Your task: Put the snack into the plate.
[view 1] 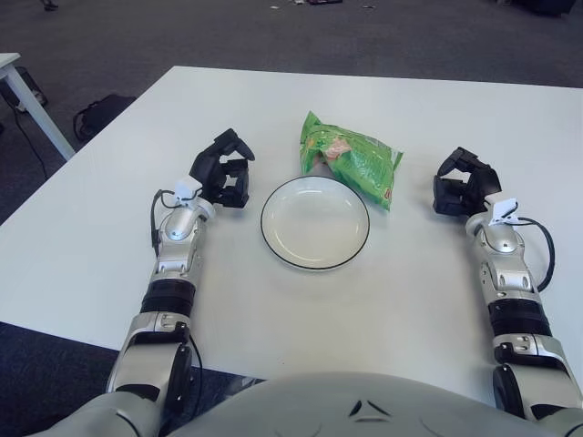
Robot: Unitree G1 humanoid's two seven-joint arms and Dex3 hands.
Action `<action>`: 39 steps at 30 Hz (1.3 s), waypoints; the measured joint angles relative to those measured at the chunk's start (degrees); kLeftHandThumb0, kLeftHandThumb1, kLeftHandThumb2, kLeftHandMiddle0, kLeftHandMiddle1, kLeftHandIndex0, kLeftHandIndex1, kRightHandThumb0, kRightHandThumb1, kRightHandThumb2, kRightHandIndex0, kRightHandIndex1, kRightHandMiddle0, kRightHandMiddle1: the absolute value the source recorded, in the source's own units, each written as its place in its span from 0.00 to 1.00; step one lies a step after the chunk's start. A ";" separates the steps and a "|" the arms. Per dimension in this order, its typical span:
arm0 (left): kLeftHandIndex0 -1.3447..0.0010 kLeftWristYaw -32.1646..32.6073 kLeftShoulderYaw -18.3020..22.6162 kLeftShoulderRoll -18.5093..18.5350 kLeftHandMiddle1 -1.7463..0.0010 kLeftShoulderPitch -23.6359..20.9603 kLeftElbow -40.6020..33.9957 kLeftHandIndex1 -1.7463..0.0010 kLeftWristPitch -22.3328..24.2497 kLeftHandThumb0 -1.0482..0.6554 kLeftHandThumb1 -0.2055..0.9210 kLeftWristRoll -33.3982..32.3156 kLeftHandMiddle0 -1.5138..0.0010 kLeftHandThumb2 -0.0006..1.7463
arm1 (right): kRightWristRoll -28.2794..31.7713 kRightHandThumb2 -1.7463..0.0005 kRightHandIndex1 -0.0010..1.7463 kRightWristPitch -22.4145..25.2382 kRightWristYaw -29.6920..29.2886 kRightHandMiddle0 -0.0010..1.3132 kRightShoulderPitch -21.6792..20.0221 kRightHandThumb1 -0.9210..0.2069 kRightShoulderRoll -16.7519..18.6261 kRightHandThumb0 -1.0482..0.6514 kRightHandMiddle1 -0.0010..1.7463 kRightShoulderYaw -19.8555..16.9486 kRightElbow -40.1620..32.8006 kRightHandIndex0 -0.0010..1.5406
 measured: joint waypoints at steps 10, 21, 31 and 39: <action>0.56 -0.85 -0.04 0.36 0.00 0.32 -0.31 0.00 1.10 0.34 0.49 -0.03 0.21 0.73 | -0.03 0.21 1.00 1.57 0.02 0.50 1.47 0.57 0.56 0.32 1.00 0.02 -2.93 0.88; 0.57 -1.58 0.00 0.53 0.00 0.34 0.07 0.00 1.18 0.34 0.50 -0.05 0.23 0.72 | -0.06 0.21 1.00 4.33 -0.25 0.50 3.70 0.57 1.07 0.32 1.00 -0.02 -7.08 0.88; 0.59 -1.82 -0.03 0.73 0.00 0.17 1.64 0.00 2.19 0.35 0.53 -0.05 0.24 0.70 | -0.18 0.21 1.00 6.39 -1.18 0.50 5.32 0.57 1.73 0.32 1.00 -0.25 -9.62 0.88; 0.59 -1.83 -0.19 0.72 0.00 -0.99 4.46 0.00 2.44 0.35 0.53 -0.04 0.24 0.70 | -1.04 0.21 1.00 7.02 -3.23 0.50 6.49 0.57 2.03 0.32 1.00 -0.96 -10.46 0.87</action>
